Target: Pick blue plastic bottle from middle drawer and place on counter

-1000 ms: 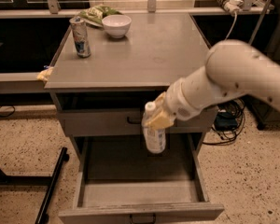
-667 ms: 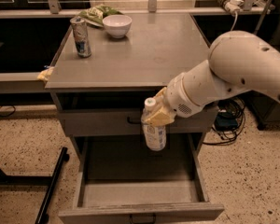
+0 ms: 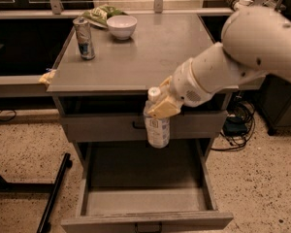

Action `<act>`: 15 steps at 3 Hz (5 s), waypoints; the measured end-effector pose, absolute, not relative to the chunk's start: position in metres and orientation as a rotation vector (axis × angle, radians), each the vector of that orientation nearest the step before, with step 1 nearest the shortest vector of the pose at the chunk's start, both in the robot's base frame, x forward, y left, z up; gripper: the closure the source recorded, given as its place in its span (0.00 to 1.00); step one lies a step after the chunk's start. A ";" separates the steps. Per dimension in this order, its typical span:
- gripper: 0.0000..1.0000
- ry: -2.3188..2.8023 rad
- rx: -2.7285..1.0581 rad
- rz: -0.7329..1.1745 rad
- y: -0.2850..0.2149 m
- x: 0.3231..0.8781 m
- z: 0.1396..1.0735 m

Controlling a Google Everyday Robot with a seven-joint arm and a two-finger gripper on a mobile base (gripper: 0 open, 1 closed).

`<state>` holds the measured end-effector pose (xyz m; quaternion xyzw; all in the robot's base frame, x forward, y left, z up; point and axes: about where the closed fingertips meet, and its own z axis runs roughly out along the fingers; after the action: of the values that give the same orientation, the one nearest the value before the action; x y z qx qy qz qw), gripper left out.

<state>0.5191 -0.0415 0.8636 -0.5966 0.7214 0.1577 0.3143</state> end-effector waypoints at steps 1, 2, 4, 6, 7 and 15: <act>1.00 1.910 -1.569 0.428 -0.040 0.524 0.937; 1.00 1.887 -1.580 0.432 -0.039 0.522 0.992; 1.00 1.869 -1.530 0.420 -0.039 0.549 0.996; 1.00 1.853 -1.513 0.436 -0.038 0.638 0.991; 1.00 1.842 -1.507 0.433 -0.036 0.672 0.999; 0.13 1.910 -1.421 0.586 -0.033 0.710 0.970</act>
Offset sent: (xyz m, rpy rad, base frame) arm 0.0044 0.0017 0.0629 0.0039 0.0081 -0.0018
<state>0.7097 -0.0331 0.9699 -0.5455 0.7332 0.2248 0.3382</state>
